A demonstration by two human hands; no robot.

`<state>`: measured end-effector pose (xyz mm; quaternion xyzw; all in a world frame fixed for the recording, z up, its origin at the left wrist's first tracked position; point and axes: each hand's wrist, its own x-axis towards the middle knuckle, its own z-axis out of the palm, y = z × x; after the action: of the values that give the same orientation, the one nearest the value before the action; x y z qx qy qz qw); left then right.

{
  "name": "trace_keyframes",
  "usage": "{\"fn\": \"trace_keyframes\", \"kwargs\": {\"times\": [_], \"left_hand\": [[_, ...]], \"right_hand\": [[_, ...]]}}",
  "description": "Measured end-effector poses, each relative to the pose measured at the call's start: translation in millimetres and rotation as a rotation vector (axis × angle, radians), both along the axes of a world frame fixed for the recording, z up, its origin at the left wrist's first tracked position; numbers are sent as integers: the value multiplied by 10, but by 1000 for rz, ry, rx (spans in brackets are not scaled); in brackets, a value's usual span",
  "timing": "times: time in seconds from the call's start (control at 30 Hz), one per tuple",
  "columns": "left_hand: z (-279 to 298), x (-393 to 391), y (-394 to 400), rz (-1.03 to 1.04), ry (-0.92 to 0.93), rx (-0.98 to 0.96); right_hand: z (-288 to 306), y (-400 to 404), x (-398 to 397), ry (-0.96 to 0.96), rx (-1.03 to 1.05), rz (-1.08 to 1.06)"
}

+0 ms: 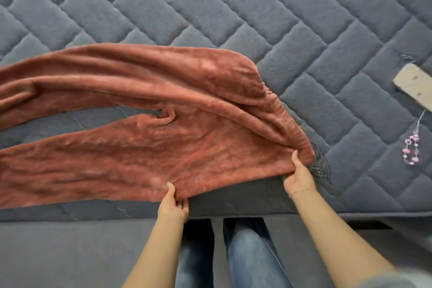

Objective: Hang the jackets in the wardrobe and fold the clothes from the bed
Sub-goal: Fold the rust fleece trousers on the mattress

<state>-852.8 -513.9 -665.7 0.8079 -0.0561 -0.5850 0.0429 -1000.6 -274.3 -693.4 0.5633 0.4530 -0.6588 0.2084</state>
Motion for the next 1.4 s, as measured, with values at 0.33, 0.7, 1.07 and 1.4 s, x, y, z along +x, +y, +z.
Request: {"fn": "trace_keyframes", "kwargs": {"times": [0.33,0.7,1.07,1.4], "left_hand": [[483,-795,-435,-477,-301,-804],[79,-2922,-1344,-1765,69,-1019],[59,-2950,-1738,-2213,-68,-982],[54,-3136,-1711,-2190,16,-1077]], "right_hand": [[468,-565,-641,465,793,750],[189,-1452,-2268,137,255,1372],[217,-1640,-2610,134,-91,1453],[105,-1205,-3067,719,701,994]]}}
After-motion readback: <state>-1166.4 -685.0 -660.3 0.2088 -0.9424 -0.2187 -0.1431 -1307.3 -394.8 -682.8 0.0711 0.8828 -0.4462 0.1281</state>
